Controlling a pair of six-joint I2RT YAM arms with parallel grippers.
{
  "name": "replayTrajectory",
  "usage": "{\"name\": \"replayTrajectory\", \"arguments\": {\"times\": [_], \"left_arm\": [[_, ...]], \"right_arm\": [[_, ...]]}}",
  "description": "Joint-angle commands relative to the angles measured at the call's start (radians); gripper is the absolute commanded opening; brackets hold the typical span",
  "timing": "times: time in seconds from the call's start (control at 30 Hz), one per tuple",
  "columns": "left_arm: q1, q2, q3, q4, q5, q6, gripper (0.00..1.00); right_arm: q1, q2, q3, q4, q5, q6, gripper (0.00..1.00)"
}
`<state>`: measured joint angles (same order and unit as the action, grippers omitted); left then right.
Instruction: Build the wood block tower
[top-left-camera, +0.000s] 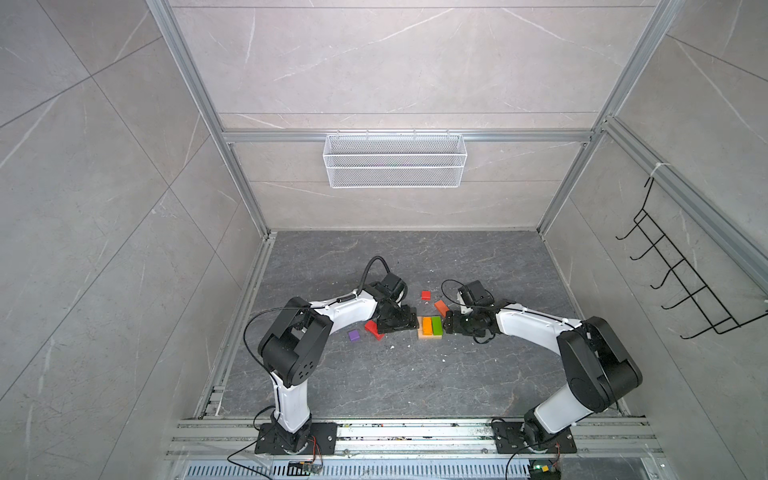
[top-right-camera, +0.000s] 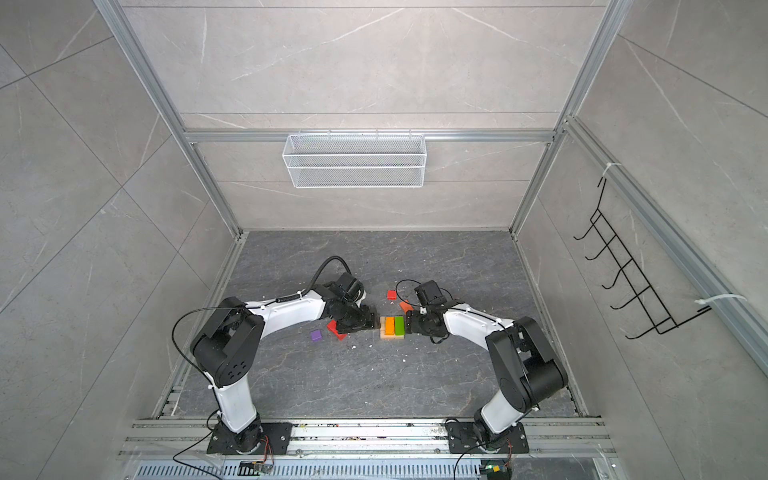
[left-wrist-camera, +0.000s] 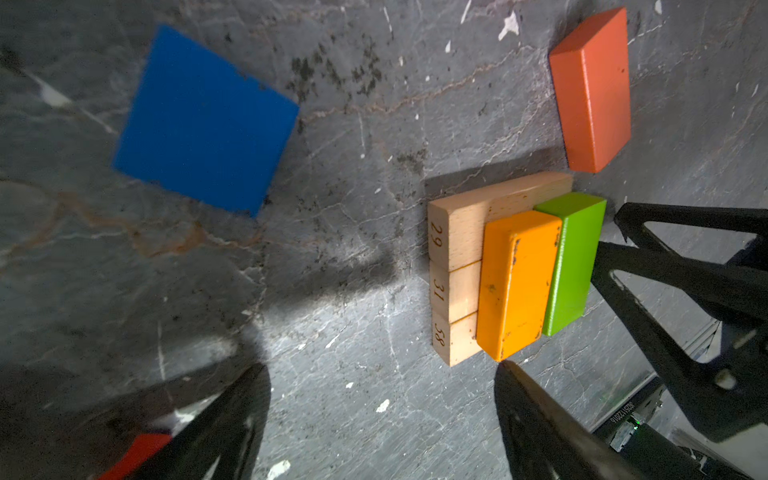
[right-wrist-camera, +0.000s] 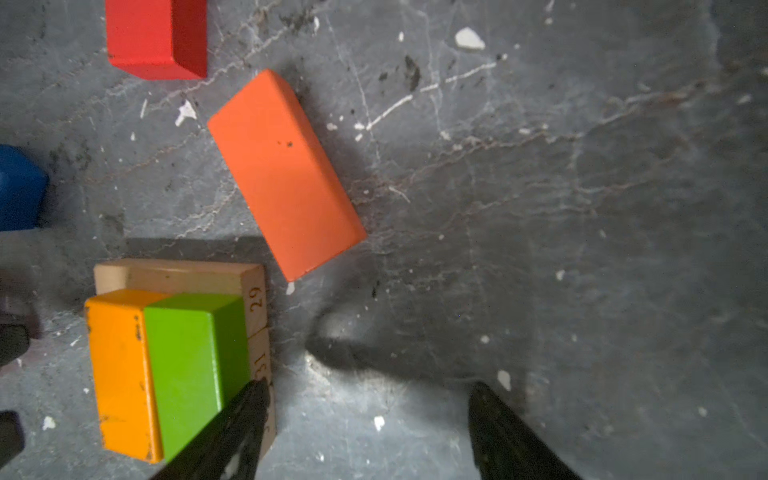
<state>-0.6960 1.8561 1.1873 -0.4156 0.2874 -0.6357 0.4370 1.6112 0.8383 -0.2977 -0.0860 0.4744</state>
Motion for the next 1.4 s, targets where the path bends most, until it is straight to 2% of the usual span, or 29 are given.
{"name": "replayTrajectory", "arguments": {"times": [0.0,0.53,0.83,1.37], "left_arm": [[-0.007,0.017,0.032,-0.022,-0.002,0.016,0.87],[-0.010,0.023,0.034,-0.022,-0.005,0.015,0.87],[-0.011,0.025,0.033,-0.025,-0.005,0.015,0.87],[-0.011,0.031,0.035,-0.026,-0.007,0.016,0.87]], "right_arm": [[-0.001,0.024,0.007,0.015,-0.030,-0.011,0.69],[-0.001,0.020,-0.011,0.033,-0.054,-0.022,0.69],[-0.002,0.016,-0.013,0.026,0.051,0.042,0.69],[-0.001,0.072,0.009,0.084,-0.015,0.023,0.69]]}}
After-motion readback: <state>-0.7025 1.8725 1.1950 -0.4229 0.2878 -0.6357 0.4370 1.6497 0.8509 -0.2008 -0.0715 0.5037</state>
